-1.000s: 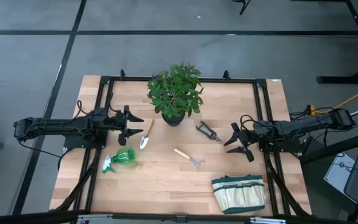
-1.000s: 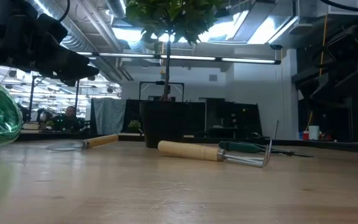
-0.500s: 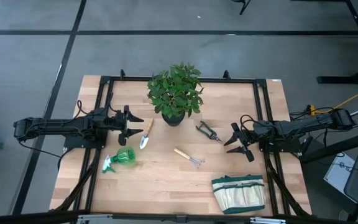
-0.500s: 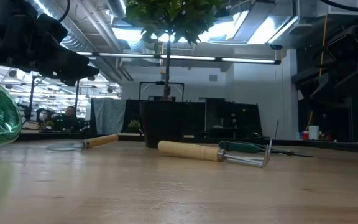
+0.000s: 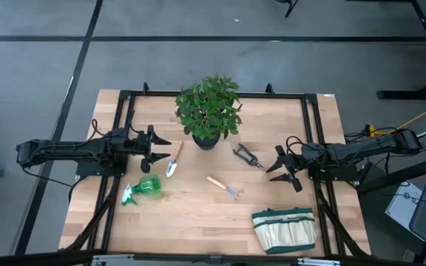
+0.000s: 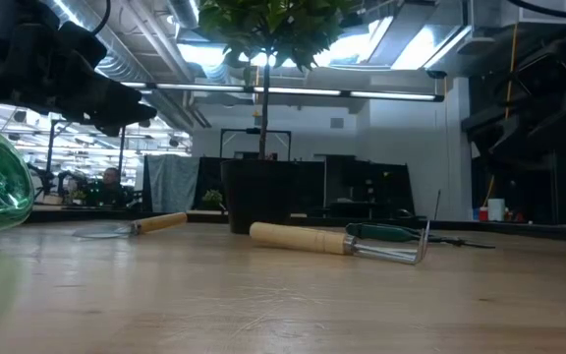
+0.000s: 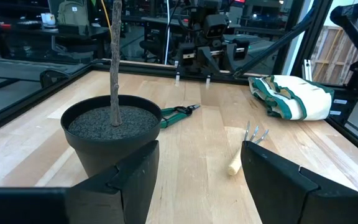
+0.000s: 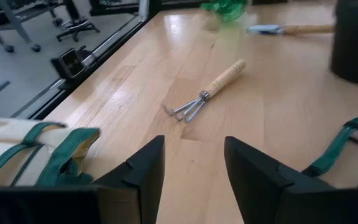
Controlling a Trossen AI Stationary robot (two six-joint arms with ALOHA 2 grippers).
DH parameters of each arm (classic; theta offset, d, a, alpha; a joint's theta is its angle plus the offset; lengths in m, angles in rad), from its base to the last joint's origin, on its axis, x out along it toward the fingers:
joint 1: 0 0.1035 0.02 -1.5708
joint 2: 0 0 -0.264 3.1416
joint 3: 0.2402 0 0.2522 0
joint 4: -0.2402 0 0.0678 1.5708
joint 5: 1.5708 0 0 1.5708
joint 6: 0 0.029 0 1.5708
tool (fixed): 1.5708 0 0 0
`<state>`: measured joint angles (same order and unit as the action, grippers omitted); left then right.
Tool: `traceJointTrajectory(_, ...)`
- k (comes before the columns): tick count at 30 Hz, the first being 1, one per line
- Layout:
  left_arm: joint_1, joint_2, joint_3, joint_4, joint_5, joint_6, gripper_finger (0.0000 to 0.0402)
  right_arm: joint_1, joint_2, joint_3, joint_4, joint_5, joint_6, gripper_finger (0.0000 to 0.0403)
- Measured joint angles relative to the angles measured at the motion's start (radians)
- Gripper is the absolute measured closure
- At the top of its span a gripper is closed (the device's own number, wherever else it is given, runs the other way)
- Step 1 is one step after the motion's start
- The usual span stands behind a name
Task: Pick & Place Garden tools in Gardening bag
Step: Prepare the white gardening bag
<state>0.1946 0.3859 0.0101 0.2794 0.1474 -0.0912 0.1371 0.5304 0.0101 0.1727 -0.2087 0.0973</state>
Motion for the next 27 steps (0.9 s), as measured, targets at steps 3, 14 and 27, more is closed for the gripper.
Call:
traceJointTrajectory(3,0.000,0.000,0.000,0.000,0.000,0.000,0.0178,0.000,0.000,0.000,-0.002,0.001,0.000,0.0233)
traceJointTrajectory(14,0.000,0.000,0.000,0.000,0.000,0.000,0.0178,0.000,0.000,0.000,0.028,-0.001,0.000,0.0233)
traceJointTrajectory(27,0.000,0.000,0.000,0.000,0.000,0.000,0.0178,0.000,0.000,0.000,0.062,0.139,0.125,0.0233)
